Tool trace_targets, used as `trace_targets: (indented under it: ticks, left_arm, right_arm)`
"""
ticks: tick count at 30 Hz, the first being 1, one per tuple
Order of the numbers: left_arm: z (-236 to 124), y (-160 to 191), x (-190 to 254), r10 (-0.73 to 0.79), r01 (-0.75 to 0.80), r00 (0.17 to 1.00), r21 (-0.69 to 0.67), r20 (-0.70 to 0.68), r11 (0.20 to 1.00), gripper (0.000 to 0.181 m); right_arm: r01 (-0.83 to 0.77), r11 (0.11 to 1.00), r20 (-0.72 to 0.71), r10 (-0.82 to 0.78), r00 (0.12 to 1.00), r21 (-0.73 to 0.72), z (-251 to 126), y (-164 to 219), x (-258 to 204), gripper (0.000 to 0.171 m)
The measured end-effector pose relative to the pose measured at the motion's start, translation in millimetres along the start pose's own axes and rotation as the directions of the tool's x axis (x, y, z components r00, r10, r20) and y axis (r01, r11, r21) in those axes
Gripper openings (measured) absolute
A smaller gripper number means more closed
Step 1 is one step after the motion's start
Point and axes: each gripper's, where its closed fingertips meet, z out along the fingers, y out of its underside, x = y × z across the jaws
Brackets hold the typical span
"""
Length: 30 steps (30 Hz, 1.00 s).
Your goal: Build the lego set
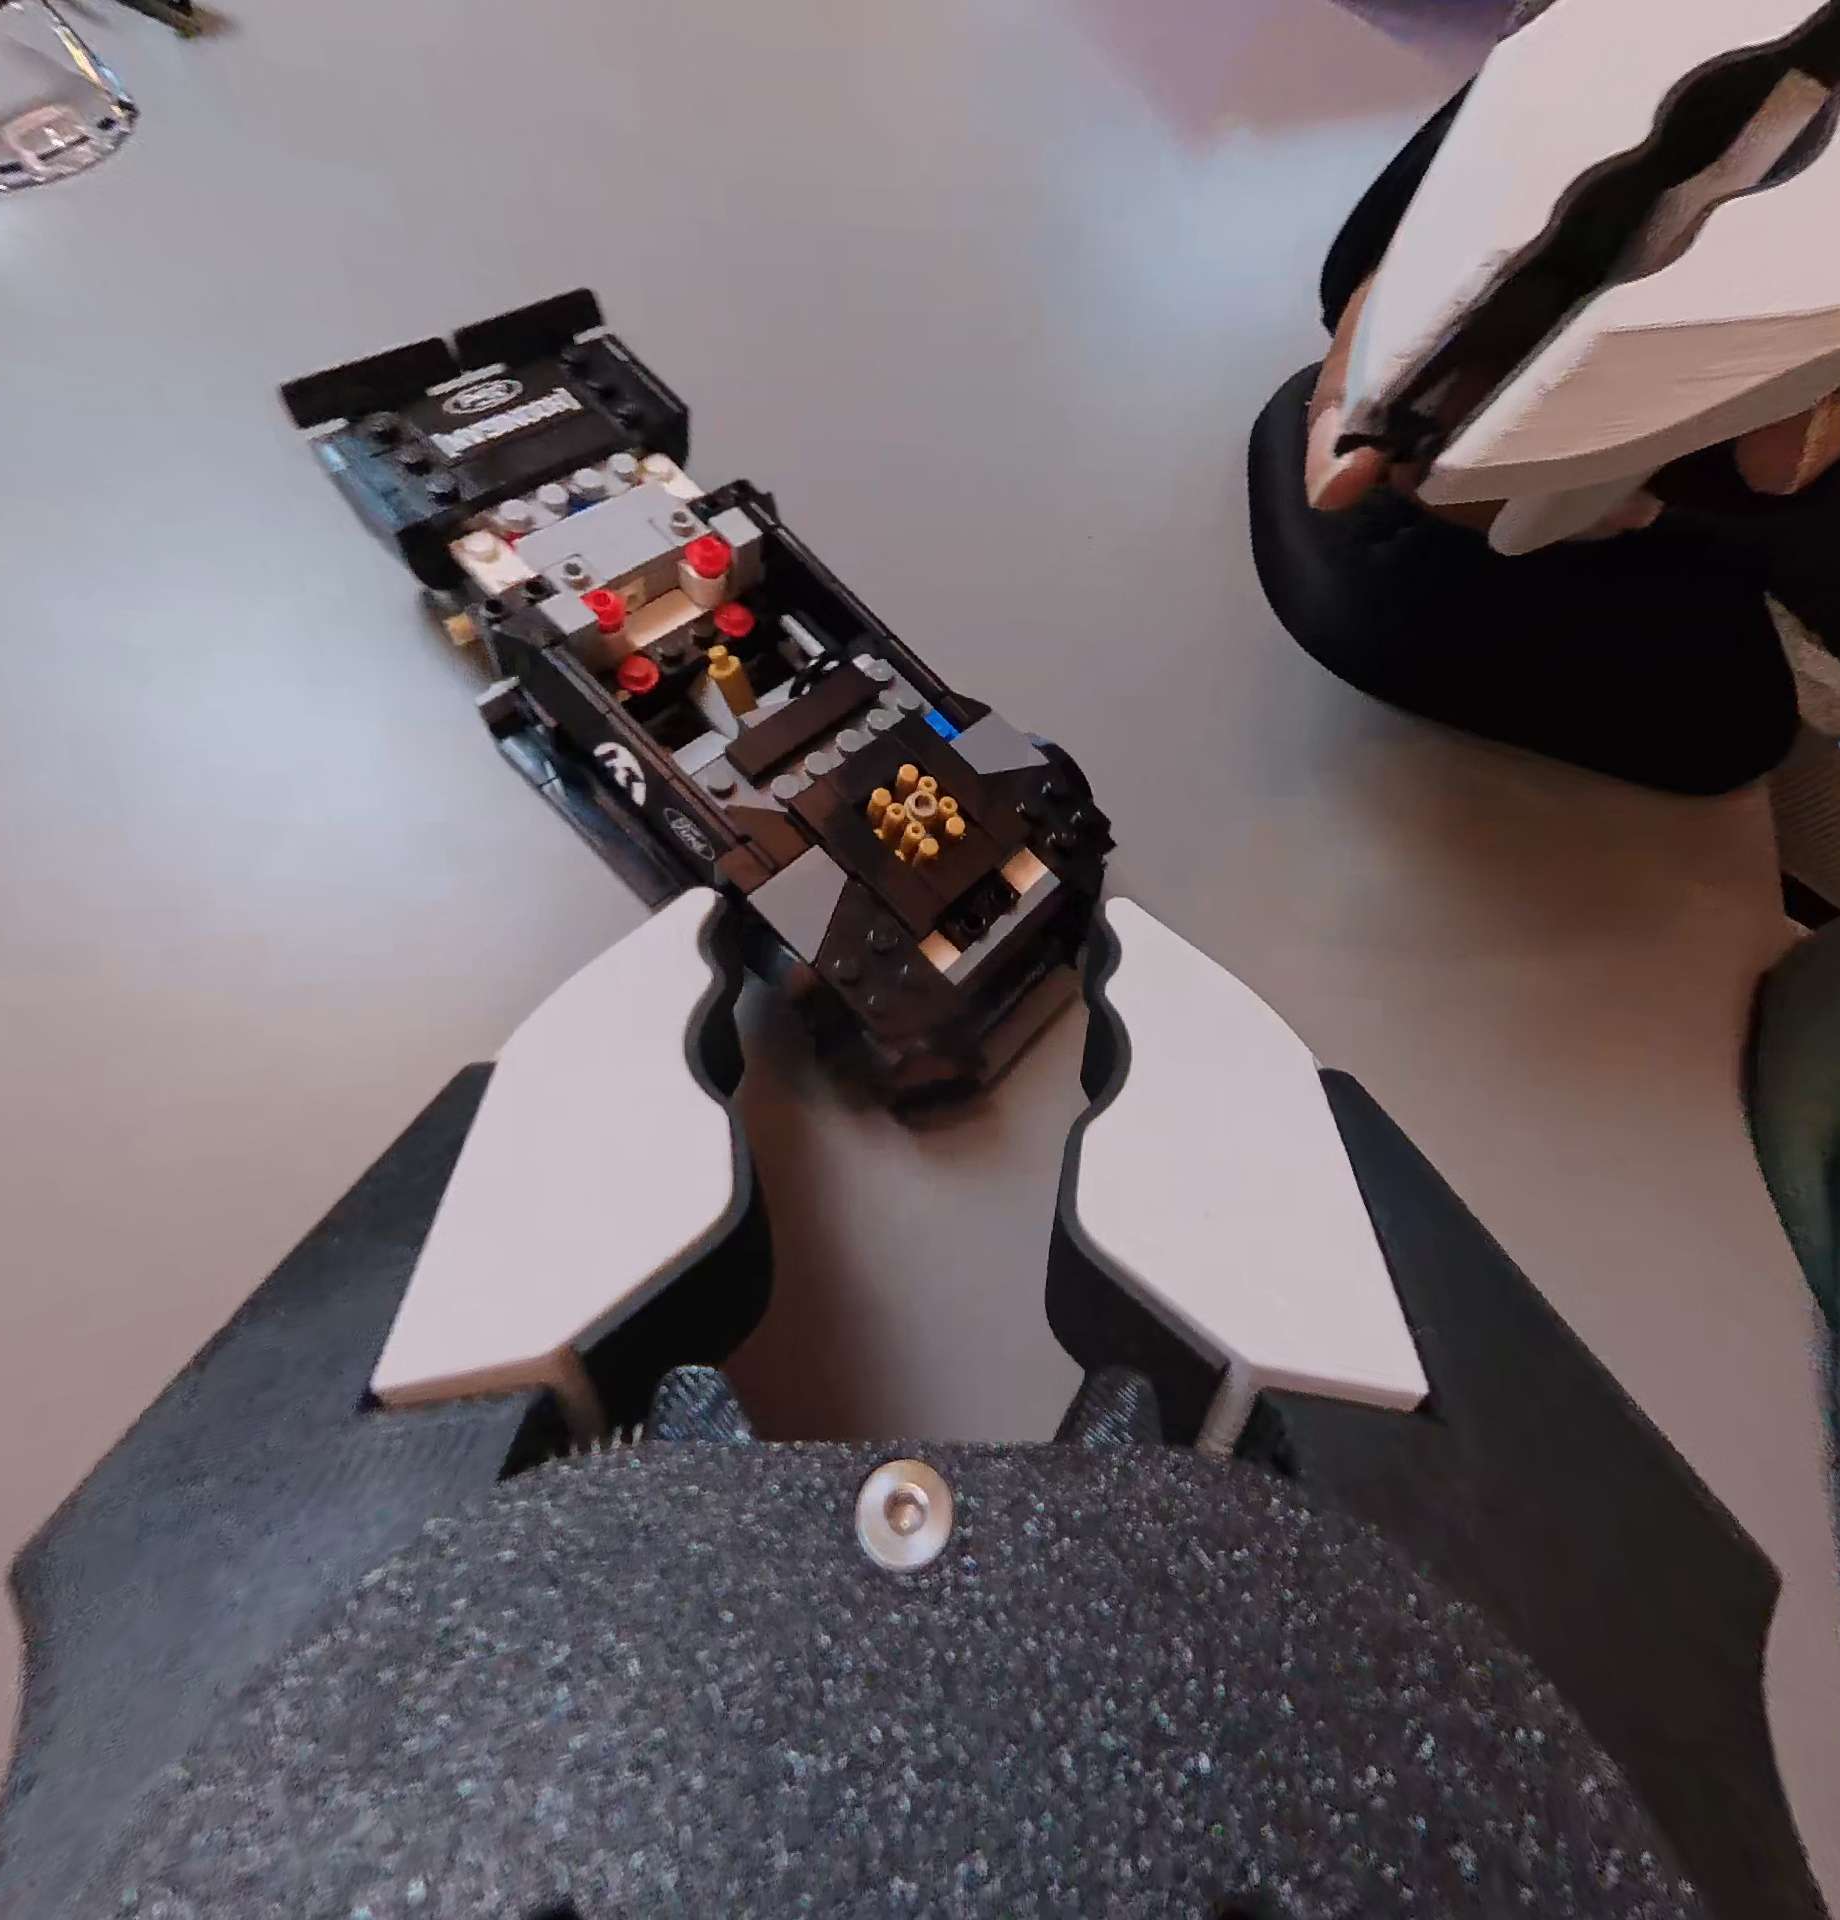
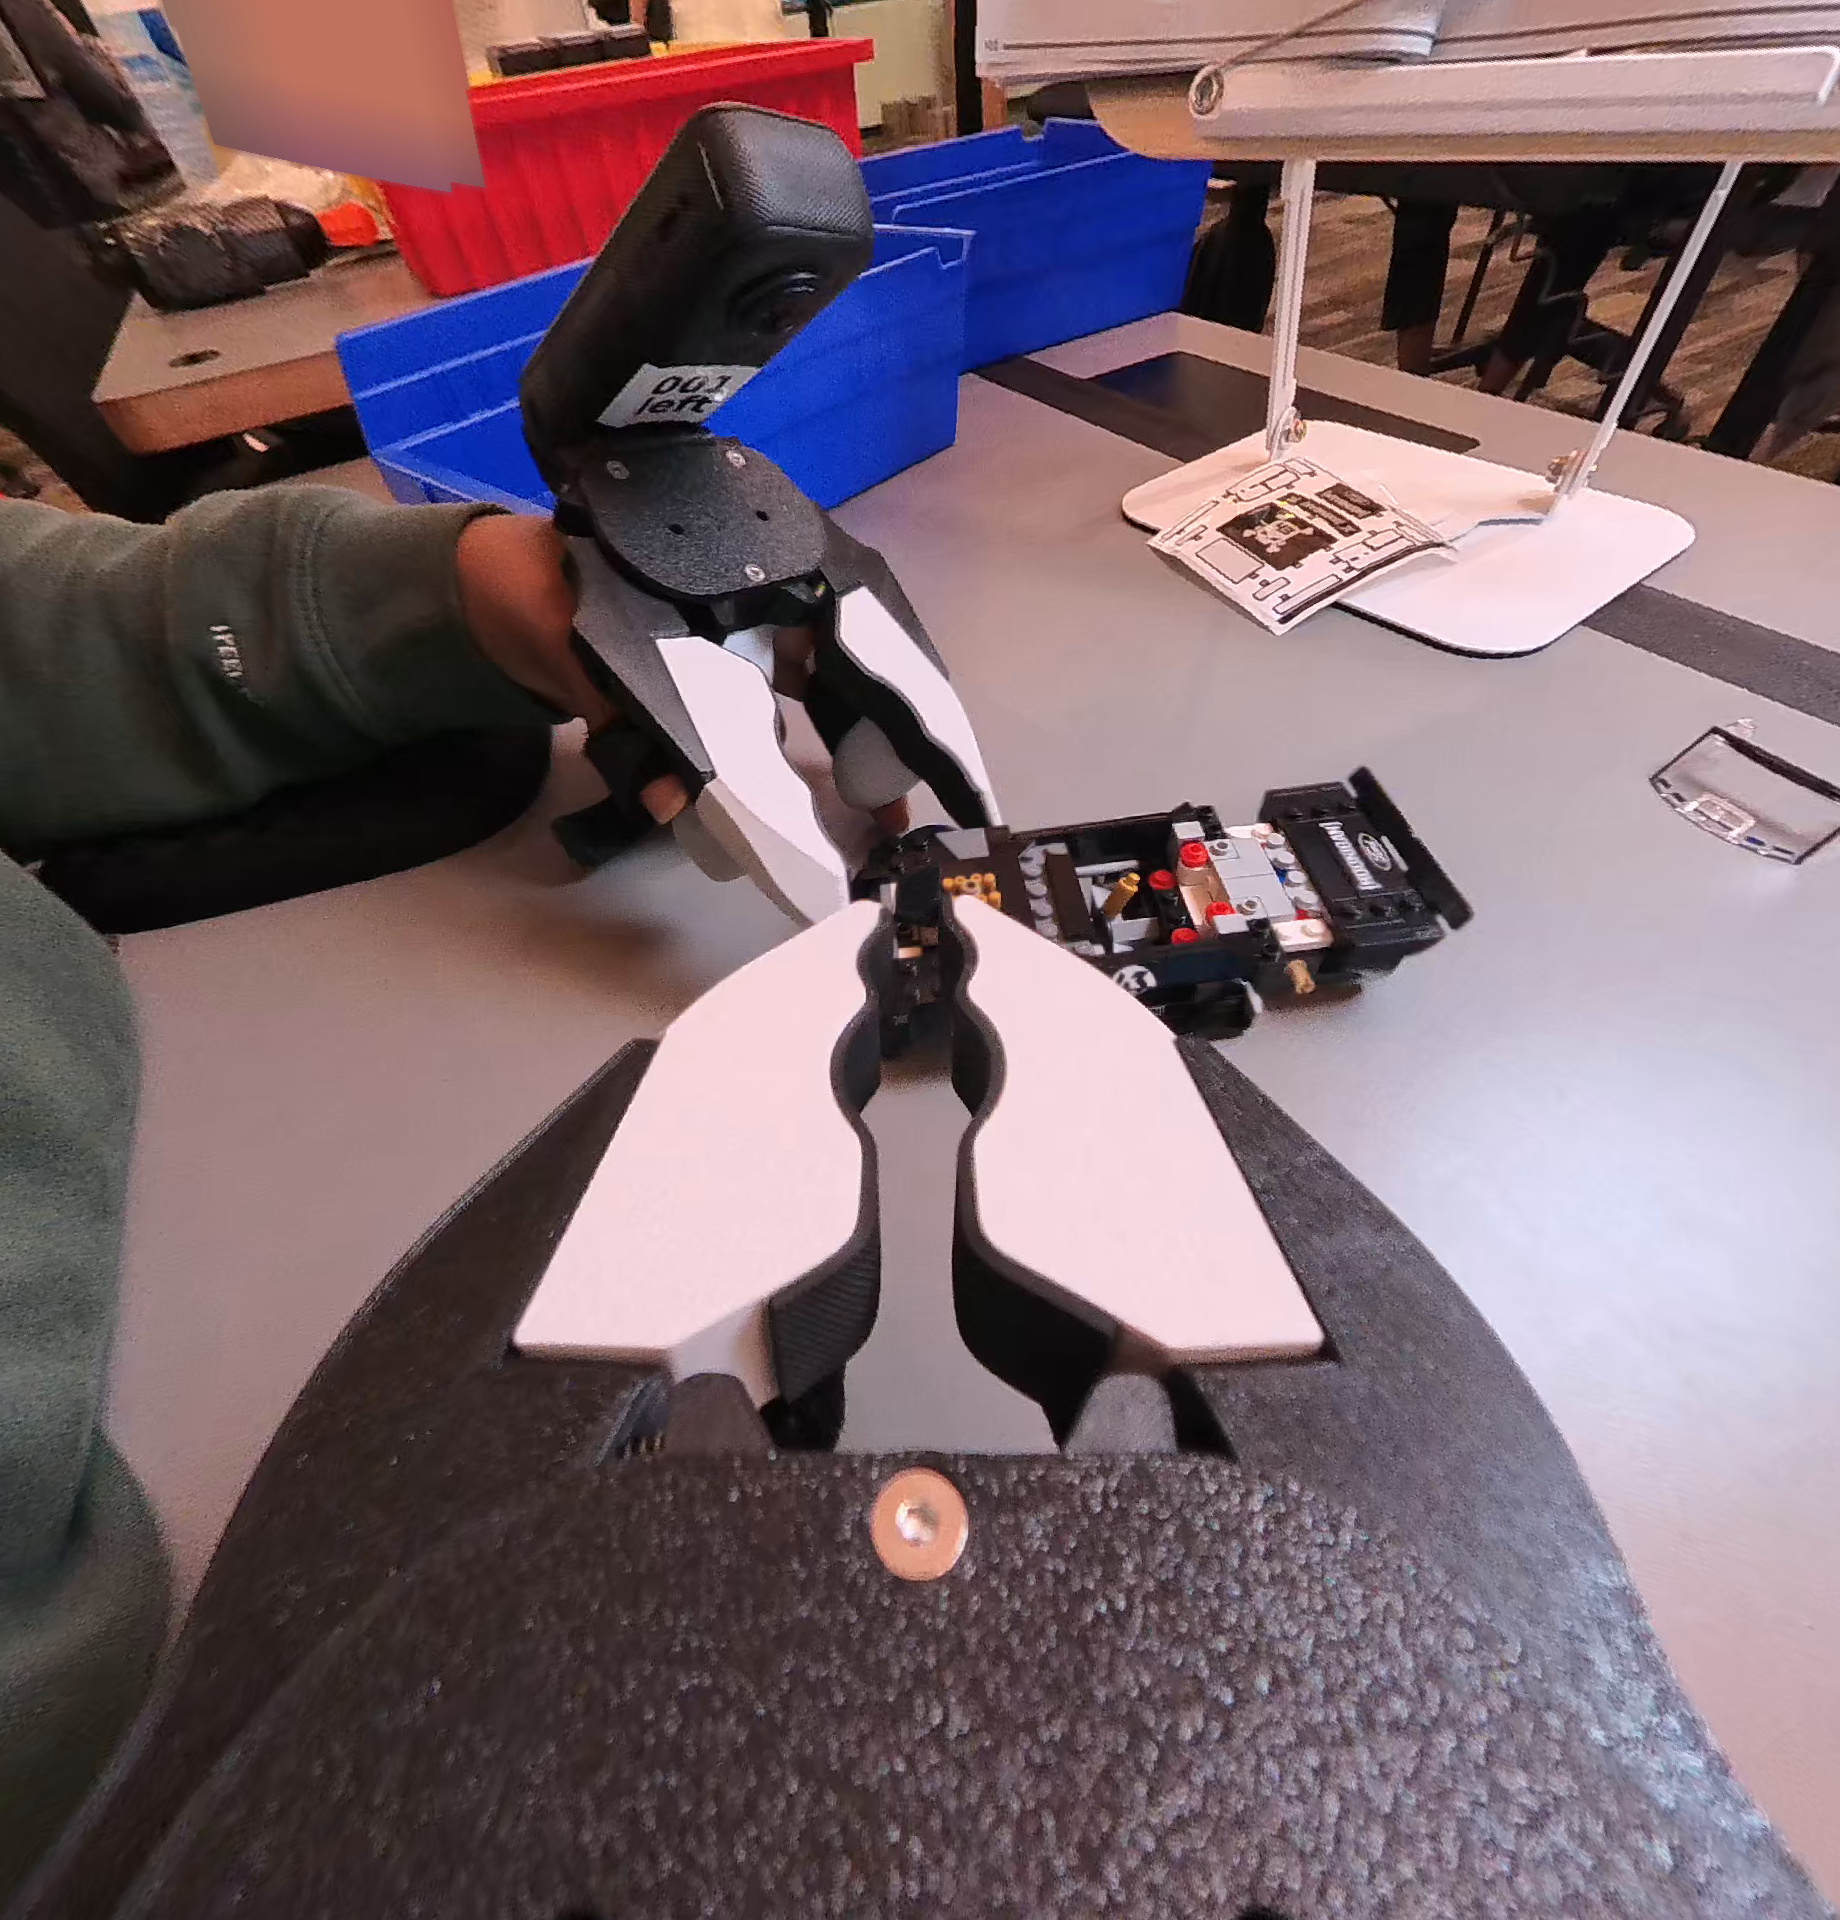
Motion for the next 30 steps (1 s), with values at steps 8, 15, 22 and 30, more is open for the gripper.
trace_targets:
  ticks: [8, 15, 22, 30]
  left_arm:
    - [6, 0, 13, 0.011, -0.011, 0.999, -0.006, -0.042, 1.0, 0.062]
    - [4, -1, 16, 0.009, -0.008, 0.998, 0.007, -0.059, 1.0, 0.061]
    - [-2, -3, 18, 0.012, -0.011, 0.997, 0.018, -0.074, 1.0, 0.057]
    - [-17, -10, 13, 0.014, -0.011, 0.998, 0.052, -0.063, 0.999, 0.046]
  right_arm:
    - [-0.021, 1.0, -0.029, 0.021, 0.999, -0.001, 1, 2, 8, 0.008]
    - [-0.037, 0.999, -0.041, 0.036, 0.999, -0.004, 4, 2, 13, 0.008]
    - [-0.054, 0.999, -0.078, 0.054, 0.995, 0.003, 5, 1, 20, 0.008]
    - [-0.059, 0.998, -0.142, 0.059, 0.988, 0.002, 7, 1, 27, 0.008]
